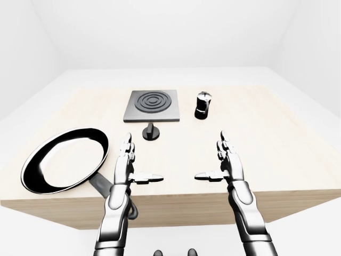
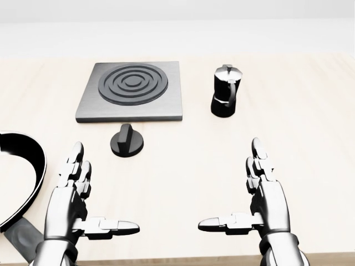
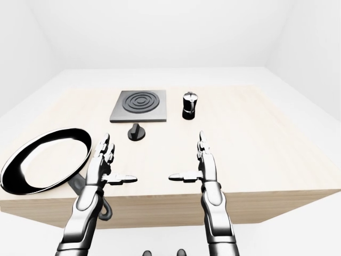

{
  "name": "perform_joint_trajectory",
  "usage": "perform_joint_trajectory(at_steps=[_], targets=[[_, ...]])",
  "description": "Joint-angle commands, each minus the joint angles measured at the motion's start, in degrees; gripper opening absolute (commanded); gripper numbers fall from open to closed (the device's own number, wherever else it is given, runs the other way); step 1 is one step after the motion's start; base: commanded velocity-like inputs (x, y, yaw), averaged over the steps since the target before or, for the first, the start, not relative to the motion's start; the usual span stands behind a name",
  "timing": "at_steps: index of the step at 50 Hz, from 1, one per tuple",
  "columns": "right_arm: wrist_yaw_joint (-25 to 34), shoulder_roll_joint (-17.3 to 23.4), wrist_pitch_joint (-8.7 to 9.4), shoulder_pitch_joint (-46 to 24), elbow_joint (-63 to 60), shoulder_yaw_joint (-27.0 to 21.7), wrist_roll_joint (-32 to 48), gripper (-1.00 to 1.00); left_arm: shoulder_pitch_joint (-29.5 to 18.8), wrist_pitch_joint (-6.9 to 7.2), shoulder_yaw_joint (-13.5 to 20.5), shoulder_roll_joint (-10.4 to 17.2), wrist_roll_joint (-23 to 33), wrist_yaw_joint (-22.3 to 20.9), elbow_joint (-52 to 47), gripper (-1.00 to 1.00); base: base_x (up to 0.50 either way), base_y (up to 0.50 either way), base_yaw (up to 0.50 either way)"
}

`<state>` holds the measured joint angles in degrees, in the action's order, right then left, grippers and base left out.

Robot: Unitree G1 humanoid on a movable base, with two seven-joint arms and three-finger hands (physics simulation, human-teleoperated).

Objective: Turn on the stove.

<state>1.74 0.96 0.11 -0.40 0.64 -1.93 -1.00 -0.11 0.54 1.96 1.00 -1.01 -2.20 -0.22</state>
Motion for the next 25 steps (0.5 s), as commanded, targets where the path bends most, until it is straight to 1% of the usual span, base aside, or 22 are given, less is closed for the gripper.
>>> perform_joint_trajectory(at_steps=[1,3,7,13,15,19,21,23,25], targets=[[0.2,0.1,-0.27,-0.1,0.3,0.0,0.0,1.00,-0.2,-0.20,0.0,0.0,0.1,-0.1,0.4,1.00,0.23,0.00,0.00],[0.2,0.1,-0.18,-0.1,0.2,0.0,0.0,1.00,-0.2,-0.23,0.0,0.0,0.1,-0.1,0.5,1.00,0.24,0.00,0.00],[0.3,0.0,-0.40,0.0,0.4,0.0,0.0,1.00,-0.5,-0.92,0.1,0.1,0.1,-0.2,1.6,1.00,0.27,0.00,0.00],[0.3,0.0,0.22,0.3,-0.5,0.1,0.0,1.00,-0.3,-0.68,0.0,0.1,0.1,-0.2,1.3,1.00,0.28,0.00,0.00],[0.3,0.0,0.06,0.2,-0.3,0.0,0.0,1.00,-0.3,-0.72,0.0,0.1,0.1,-0.2,1.4,1.00,0.29,0.00,0.00],[0.3,0.0,0.38,0.2,-0.7,0.0,0.0,1.00,-0.3,-0.64,0.1,0.1,0.1,-0.2,1.3,1.00,0.29,0.00,0.00],[0.4,0.0,0.06,0.2,-0.3,0.0,0.0,1.00,-0.2,-0.79,0.0,0.0,0.2,-0.2,1.4,1.00,0.28,0.00,0.00],[0.4,0.0,0.15,0.2,-0.4,0.0,0.0,1.00,-0.2,-0.93,-0.1,0.0,0.3,-0.2,1.6,1.00,0.28,0.00,0.00],[0.3,0.0,0.37,0.2,-0.6,0.0,0.0,1.00,-0.3,-0.77,-0.1,0.0,0.2,-0.2,1.5,1.00,0.29,0.00,0.00]])
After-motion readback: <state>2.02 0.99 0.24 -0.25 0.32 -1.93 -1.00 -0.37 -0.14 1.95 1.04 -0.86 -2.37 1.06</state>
